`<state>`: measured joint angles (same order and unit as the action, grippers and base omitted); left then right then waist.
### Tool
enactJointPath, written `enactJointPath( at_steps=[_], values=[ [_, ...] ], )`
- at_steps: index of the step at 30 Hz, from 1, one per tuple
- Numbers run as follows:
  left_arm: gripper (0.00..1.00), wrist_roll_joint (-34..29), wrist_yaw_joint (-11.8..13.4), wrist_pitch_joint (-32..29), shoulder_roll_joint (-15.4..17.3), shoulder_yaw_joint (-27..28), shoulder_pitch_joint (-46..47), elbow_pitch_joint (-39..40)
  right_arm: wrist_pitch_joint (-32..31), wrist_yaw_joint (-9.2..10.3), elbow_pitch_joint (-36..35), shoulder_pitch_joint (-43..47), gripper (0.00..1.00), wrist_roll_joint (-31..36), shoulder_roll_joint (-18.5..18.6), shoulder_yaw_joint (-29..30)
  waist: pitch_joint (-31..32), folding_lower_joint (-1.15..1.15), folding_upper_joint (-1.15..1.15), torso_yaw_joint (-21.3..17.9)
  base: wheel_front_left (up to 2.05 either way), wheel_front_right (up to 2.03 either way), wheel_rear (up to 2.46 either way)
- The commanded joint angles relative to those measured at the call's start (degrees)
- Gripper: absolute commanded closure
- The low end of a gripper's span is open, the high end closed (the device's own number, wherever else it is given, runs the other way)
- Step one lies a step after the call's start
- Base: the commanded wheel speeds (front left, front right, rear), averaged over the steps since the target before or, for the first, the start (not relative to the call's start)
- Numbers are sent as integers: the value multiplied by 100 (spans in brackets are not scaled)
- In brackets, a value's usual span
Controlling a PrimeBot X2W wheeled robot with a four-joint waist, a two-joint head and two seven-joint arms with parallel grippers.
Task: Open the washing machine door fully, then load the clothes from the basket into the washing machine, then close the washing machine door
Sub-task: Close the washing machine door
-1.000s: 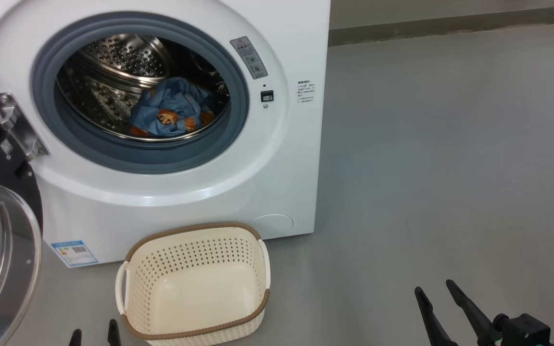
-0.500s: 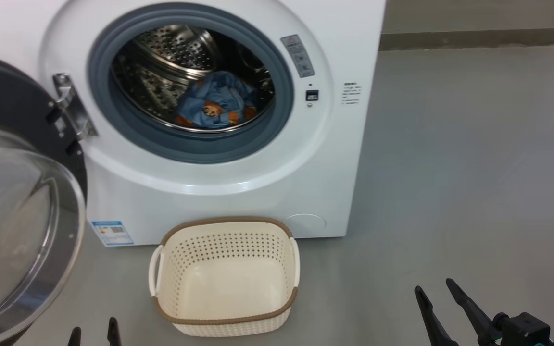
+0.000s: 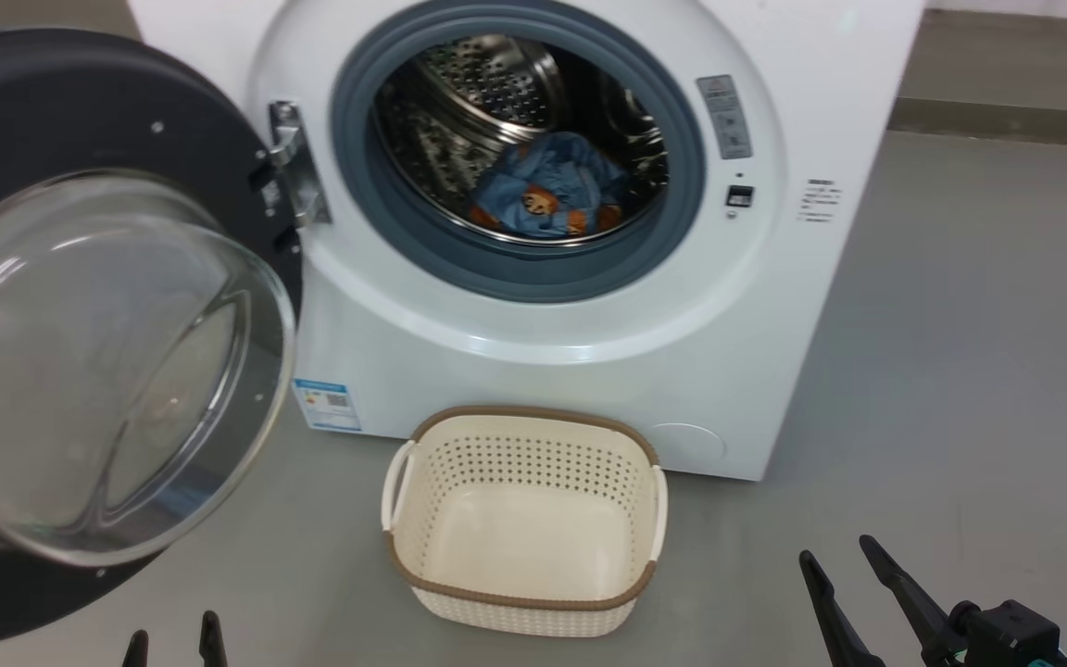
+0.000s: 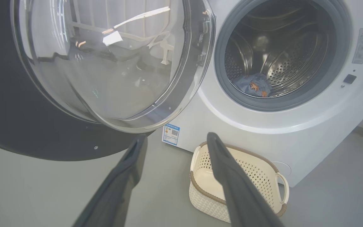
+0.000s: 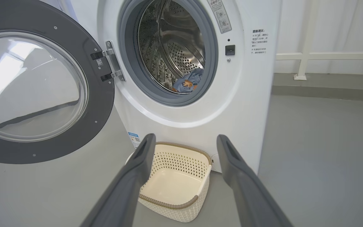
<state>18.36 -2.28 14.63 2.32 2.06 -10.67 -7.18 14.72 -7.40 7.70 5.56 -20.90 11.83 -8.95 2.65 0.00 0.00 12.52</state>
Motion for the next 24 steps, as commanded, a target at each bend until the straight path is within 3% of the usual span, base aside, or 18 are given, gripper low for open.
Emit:
enactJointPath(
  at_steps=[1,24],
  values=[
    [0,-84,25,37,55,195,89,170,28,-9,-145,-251,0,29,109,-155,20,0,0,335,0,0,0],
    [0,-135,-7,37,55,251,63,188,28,-9,-126,-258,0,40,66,-216,80,0,0,1396,0,0,0]
  ],
)
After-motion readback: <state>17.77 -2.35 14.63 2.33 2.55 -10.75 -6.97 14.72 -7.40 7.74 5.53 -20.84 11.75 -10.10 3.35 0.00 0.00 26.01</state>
